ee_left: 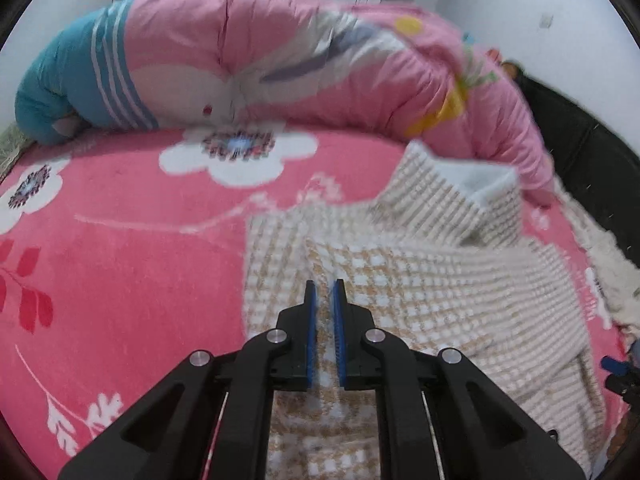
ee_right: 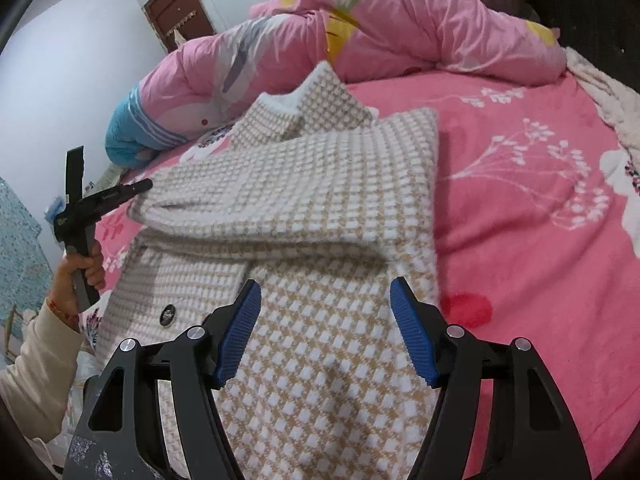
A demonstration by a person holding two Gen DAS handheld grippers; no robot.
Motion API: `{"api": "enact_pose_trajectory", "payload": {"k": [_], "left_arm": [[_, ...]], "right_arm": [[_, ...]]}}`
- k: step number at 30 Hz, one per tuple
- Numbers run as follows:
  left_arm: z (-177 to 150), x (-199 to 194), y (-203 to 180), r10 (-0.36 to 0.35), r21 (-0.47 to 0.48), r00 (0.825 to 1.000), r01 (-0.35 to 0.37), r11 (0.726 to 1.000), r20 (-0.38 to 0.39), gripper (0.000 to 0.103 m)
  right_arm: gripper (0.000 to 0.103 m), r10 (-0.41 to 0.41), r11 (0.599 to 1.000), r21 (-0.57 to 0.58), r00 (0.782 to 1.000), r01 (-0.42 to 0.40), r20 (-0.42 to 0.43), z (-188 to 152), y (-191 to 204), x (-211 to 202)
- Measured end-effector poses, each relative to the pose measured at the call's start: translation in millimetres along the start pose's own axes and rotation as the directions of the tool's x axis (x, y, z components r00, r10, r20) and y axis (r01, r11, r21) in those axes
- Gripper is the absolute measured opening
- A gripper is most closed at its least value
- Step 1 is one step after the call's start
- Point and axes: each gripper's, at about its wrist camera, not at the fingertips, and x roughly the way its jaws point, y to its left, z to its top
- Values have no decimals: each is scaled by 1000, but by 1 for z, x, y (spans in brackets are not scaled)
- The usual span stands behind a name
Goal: Fold large clothes
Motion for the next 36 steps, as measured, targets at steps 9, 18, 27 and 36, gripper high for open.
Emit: {"api": "enact_pose_trajectory", "payload": {"k": [9,18,27,36], "left_arm": [[-5,-22,24,57,-54,998,-56,997,17,49],[-14,9,-54,-18,144,996,30,989,-90,59],[-32,19,-49,-6,159,998,16,987,-65,60],[-30,20,-49,-22,154,998,30,988,-51,60]], "right_arm": [[64,-13,999,48,1000,12,25,39,-27,-10],[28,3,999,-44,999,-5,-45,85,7,63],[32,-114,989,-104,989,103,-99,89,13,89],[34,-248,968,13,963,251,-106,103,-31,108]]}}
